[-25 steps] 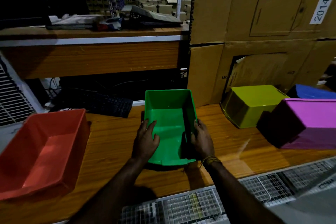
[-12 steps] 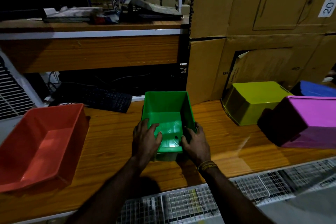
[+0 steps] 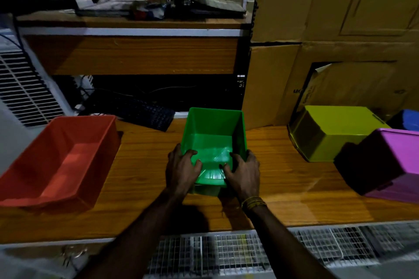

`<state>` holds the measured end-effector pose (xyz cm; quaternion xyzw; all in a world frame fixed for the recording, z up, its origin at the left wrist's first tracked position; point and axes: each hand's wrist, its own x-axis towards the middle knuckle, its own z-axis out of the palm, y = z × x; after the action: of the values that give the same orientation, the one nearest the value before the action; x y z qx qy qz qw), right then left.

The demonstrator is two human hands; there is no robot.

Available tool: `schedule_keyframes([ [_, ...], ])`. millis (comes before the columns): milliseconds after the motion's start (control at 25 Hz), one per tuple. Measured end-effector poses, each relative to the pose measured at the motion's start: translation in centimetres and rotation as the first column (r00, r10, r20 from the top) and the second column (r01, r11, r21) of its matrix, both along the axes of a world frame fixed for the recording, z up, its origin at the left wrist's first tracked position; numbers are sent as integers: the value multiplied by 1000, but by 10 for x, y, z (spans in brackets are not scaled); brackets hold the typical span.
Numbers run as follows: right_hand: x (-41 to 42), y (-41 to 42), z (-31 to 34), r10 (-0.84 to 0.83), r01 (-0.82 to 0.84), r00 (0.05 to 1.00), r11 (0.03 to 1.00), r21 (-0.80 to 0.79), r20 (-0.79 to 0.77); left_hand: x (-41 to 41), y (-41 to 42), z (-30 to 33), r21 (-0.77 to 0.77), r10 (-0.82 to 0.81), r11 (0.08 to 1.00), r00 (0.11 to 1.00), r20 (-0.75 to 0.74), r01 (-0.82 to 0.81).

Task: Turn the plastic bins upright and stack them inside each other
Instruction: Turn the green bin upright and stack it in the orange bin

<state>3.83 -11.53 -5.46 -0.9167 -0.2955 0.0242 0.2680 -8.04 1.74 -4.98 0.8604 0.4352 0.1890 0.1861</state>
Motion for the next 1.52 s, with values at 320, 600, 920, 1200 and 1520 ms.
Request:
schedule_keyframes([
  [320, -35, 16, 13, -97, 95, 995, 985, 142, 5, -31, 10, 8, -1, 16, 1000, 999, 28, -16],
  [600, -112, 81, 50, -105, 82, 993, 942, 326, 55, -108, 77, 69, 132, 65, 987, 973, 221, -96],
  [920, -227, 173, 108, -36, -36, 990, 870, 492, 136, -229, 162, 130, 233, 116, 945, 899, 423, -231],
  [1200, -308, 226, 121, 94, -139, 989, 855, 500, 114, -315, 214, 143, 201, 205, 912, 823, 530, -356],
  [1520, -359, 256, 101, 214, -217, 975, 894, 392, 53, -373, 247, 121, 159, 243, 908, 799, 550, -386],
])
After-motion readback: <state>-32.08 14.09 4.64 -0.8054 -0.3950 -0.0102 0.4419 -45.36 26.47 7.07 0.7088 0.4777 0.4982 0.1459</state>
